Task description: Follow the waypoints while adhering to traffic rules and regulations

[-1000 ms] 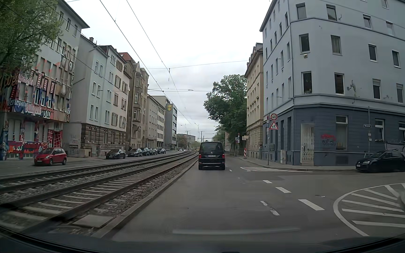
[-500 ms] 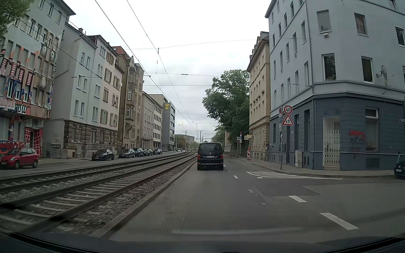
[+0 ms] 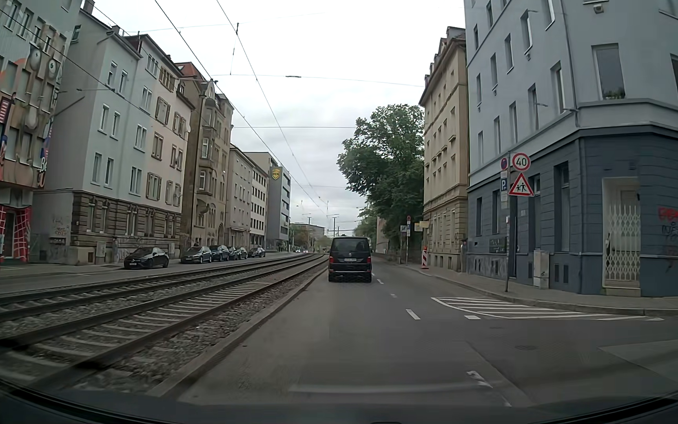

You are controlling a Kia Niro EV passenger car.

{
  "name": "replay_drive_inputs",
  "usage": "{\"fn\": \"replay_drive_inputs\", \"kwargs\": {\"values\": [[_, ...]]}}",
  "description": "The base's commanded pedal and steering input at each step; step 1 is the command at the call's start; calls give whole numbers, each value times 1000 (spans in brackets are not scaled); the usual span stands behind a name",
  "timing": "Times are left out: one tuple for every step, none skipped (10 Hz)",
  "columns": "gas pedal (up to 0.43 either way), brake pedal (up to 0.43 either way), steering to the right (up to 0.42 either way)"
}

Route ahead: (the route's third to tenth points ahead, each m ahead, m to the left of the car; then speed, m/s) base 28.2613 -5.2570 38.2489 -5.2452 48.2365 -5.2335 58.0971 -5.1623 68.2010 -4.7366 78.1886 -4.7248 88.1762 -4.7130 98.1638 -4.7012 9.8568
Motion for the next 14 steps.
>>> {"fn": "replay_drive_inputs", "kwargs": {"values": [[67, 0, 2], [67, 0, 1], [59, 0, -1], [59, 0, -2], [59, 0, -1], [59, 0, -1], [59, 0, -2], [59, 0, -1], [59, 0, -1], [67, 0, 0], [67, 0, 0], [67, 0, -2], [79, 0, 3], [79, 0, 4]]}}
